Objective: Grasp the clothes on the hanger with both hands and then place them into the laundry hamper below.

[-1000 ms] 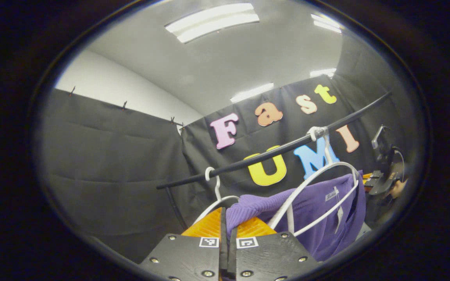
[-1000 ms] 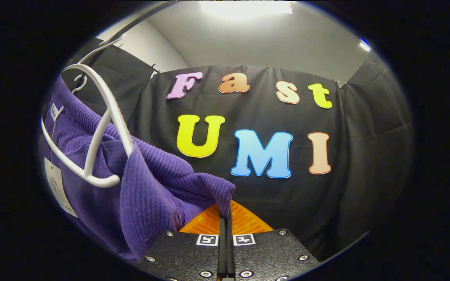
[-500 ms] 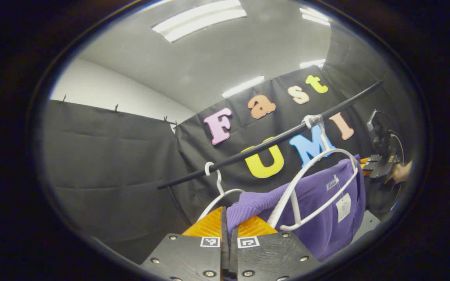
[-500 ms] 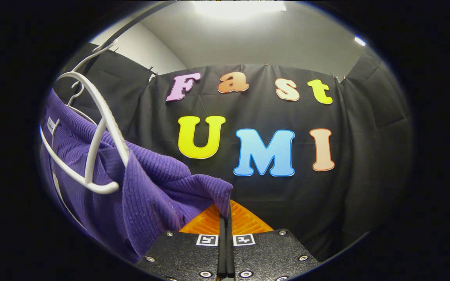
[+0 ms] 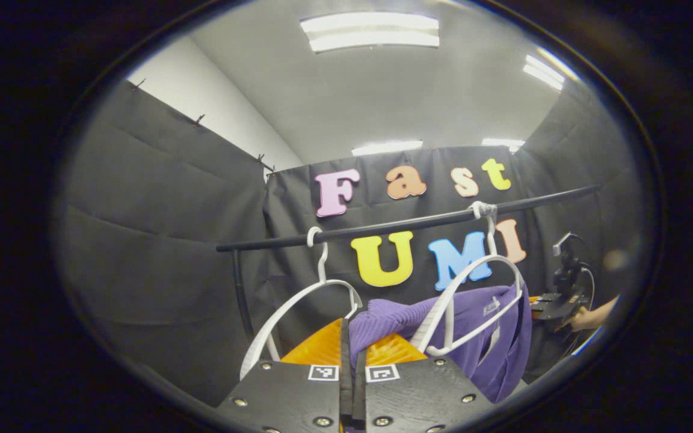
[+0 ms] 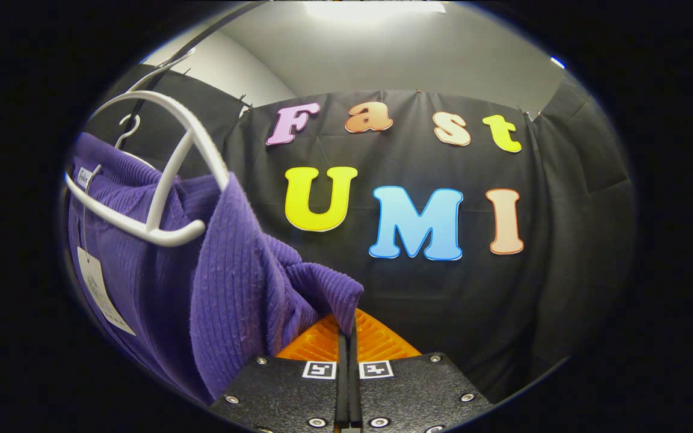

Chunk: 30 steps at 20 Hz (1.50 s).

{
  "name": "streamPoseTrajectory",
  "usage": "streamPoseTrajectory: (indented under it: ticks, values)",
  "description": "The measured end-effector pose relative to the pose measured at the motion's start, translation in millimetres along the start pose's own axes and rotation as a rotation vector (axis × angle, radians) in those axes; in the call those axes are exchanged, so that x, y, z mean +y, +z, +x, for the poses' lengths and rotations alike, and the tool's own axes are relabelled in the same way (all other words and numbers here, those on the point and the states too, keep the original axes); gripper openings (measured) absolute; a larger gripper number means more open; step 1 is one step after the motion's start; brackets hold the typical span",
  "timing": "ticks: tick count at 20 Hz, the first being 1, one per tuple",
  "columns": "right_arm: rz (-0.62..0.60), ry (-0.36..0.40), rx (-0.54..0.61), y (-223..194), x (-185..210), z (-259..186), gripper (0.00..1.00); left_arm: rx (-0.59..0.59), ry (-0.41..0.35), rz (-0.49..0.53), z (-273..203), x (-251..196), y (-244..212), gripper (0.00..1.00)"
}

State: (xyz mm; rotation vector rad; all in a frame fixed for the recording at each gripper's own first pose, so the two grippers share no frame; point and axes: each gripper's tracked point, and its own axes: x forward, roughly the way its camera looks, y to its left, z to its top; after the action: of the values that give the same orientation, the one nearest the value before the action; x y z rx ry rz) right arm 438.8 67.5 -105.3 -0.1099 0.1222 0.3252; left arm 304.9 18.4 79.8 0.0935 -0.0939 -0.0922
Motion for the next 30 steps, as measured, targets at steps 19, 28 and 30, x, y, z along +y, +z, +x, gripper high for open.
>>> streamPoseTrajectory:
  ticks: [19,28,30]
  values:
    - [0.104,-0.025,0.253,-117.8,1.8,-44.1,0.00,0.203,-0.030,-0.029,-51.9,-36.9,-122.6,0.01]
    - [0.100,0.051,0.169,-70.1,29.7,-113.0,0.00,0.203,-0.106,-0.067,-63.9,-77.4,-117.5,0.01]
    - [0.116,0.060,0.143,-50.8,36.3,-132.2,0.00,0.186,-0.141,-0.091,-68.8,-86.7,-105.4,0.01]
